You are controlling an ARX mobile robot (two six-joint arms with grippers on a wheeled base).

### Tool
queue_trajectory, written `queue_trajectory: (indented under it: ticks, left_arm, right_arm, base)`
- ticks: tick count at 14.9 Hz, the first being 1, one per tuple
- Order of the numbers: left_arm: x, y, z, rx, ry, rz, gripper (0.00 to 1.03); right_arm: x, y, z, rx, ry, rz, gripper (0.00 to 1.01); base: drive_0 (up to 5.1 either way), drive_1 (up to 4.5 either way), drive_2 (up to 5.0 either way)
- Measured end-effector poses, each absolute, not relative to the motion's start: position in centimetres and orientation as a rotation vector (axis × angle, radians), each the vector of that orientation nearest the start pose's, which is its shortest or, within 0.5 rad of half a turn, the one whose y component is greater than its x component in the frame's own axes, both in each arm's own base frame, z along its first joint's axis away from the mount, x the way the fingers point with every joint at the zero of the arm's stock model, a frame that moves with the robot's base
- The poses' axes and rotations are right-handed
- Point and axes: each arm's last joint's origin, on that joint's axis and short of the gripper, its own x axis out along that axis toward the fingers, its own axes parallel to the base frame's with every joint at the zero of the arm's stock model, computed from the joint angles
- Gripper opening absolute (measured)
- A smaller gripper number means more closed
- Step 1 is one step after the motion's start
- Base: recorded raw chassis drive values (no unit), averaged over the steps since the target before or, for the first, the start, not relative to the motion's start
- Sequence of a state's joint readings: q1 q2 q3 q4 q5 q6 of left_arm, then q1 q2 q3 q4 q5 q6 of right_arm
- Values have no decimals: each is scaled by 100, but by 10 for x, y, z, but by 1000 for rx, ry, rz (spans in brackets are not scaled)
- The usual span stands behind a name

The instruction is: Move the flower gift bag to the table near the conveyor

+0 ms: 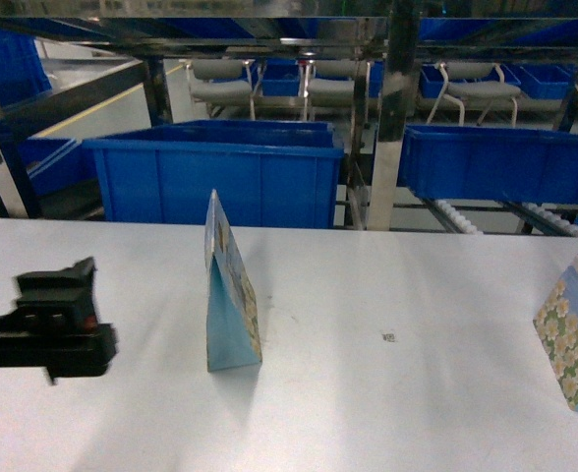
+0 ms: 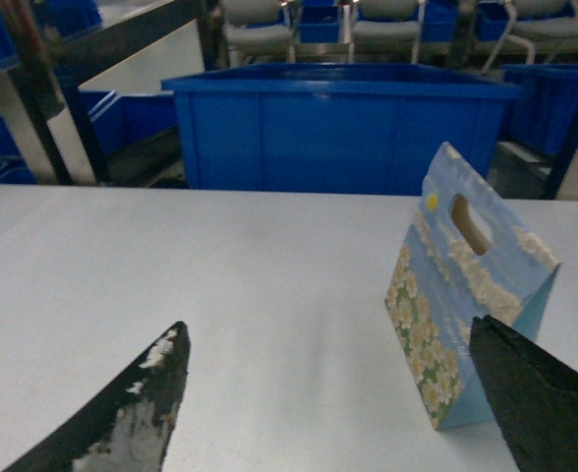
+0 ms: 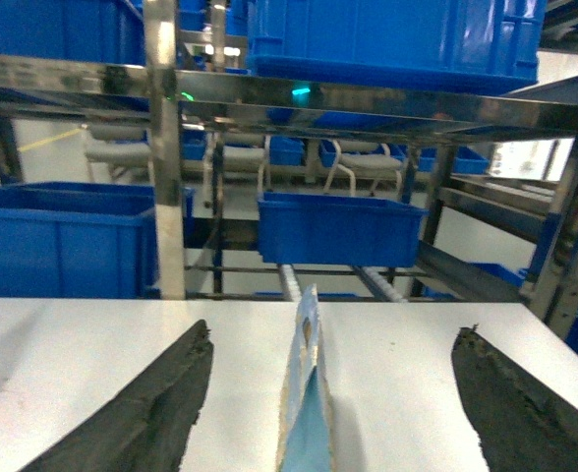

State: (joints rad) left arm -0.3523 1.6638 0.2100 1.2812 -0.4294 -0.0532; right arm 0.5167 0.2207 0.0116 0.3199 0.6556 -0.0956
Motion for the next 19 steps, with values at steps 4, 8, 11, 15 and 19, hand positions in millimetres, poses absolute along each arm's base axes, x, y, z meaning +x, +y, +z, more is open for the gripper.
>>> queue_trajectory:
  ticks: [4,8,11,15,19]
  left_arm:
    - [180,-32,142,-11,29,4,28]
    - [161,-18,150,-12,25,-1,2]
    - [157,-15,154,-13,19,4,2]
    - [144,-6,164,-14,9,-10,2]
    - [131,0,170,-14,-8,0,2]
  right_arm:
    - [97,18,168,-17,-7,-6,19]
    - [97,9,167,-15,-4,14,2]
    - [97,1,167,-15,-2,-6,2]
    - [97,0,167,-15,-4,1,2]
    - [97,0,167,-15,-4,0,2]
  base:
    - [0,0,0]
    - [0,0,0]
    - [0,0,0]
    - [0,0,0]
    - [0,0,0]
